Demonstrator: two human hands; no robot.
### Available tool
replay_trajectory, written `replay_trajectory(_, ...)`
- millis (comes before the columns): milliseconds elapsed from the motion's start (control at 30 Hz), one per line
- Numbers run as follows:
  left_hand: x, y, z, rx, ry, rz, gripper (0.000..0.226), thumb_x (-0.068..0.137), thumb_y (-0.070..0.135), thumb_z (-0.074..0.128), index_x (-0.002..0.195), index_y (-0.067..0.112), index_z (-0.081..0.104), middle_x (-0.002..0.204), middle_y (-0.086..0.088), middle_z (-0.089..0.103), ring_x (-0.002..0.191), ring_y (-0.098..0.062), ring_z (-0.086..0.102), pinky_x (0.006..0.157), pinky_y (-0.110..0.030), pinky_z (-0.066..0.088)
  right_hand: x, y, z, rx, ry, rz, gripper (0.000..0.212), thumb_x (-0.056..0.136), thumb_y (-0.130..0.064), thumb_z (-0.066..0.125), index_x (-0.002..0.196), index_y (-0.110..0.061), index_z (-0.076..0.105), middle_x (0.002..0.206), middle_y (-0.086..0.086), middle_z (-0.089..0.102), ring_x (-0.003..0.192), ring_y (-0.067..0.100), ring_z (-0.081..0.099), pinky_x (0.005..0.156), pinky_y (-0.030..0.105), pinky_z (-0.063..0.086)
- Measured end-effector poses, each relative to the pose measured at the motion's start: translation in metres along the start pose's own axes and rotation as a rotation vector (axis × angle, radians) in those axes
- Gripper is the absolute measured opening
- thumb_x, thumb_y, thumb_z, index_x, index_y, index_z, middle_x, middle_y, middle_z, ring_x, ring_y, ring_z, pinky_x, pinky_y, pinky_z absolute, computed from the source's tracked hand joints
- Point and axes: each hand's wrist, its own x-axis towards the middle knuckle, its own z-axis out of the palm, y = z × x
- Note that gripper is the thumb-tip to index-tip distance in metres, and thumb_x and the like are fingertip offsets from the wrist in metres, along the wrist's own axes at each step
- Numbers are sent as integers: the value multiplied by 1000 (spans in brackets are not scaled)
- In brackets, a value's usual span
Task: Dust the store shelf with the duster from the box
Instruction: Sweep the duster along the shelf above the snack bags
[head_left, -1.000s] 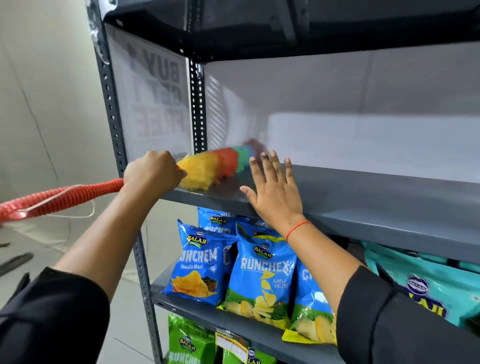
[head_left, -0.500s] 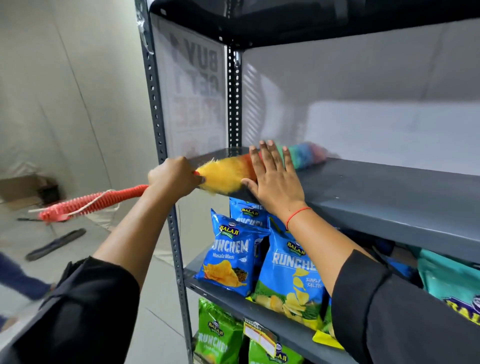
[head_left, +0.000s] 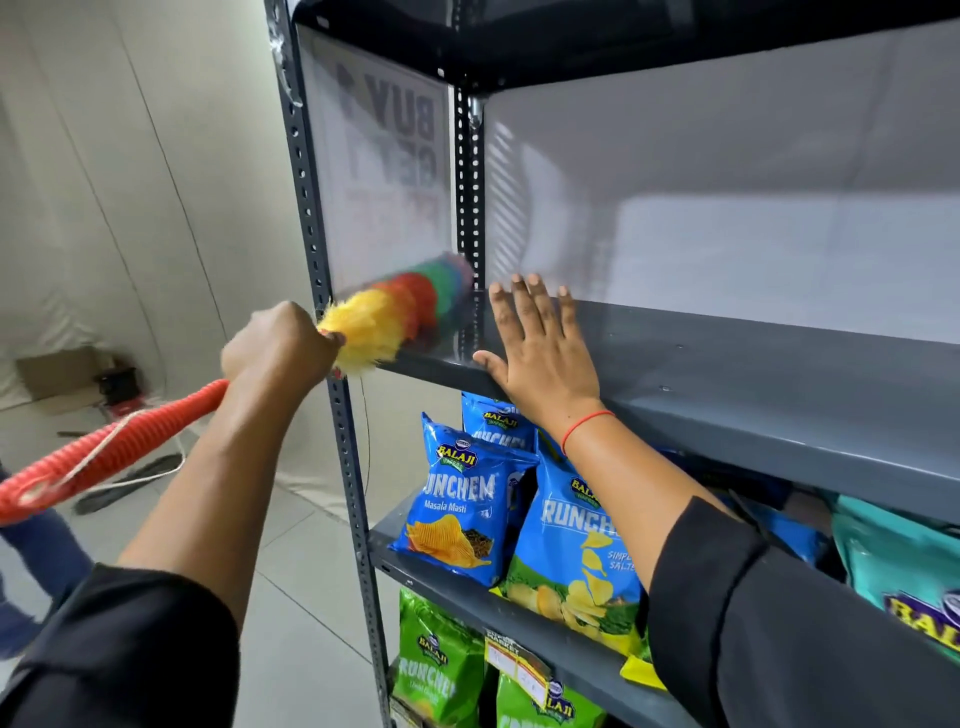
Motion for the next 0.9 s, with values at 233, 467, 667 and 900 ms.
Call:
replay_trajectory(233, 1, -17, -4, 18, -106, -32, 48, 80, 51, 62, 68, 4, 61, 79, -14, 67, 73, -32, 64, 70, -35, 50, -4, 2, -2, -100, -5, -75, 75, 94, -58, 17, 142, -9, -14, 155, 14, -1, 141, 28, -8, 104, 47, -18)
replay_trajectory(467, -22, 17, -12, 13, -117, 188, 43, 80, 49, 62, 67, 8, 60, 59, -6, 49, 63, -29, 55, 59, -29, 41, -17, 9, -8, -116, -14, -40, 74, 95, -56, 19, 143, -9, -13, 155, 15, 0, 141, 28, -7, 104, 48, -19)
replay_trajectory(667, -45, 55, 3, -95, -311, 674, 32, 81, 47, 63, 72, 19, 75, 55, 2, 60, 50, -14, 53, 53, -29, 47, -33, 17, -30, -42, 217, -140, 63, 91, -51, 26, 140, -11, 30, 145, 15, 37, 134, 31, 31, 108, 52, 17)
replay_trajectory(900, -45, 83, 30, -137, -302, 708, 42, 82, 48, 61, 69, 9, 71, 71, -11, 69, 67, -27, 62, 61, -35, 50, -56, 61, -48, -29, 265, -25, 65, 90, -49, 32, 139, -7, 31, 143, 17, 39, 133, 35, 30, 106, 57, 16)
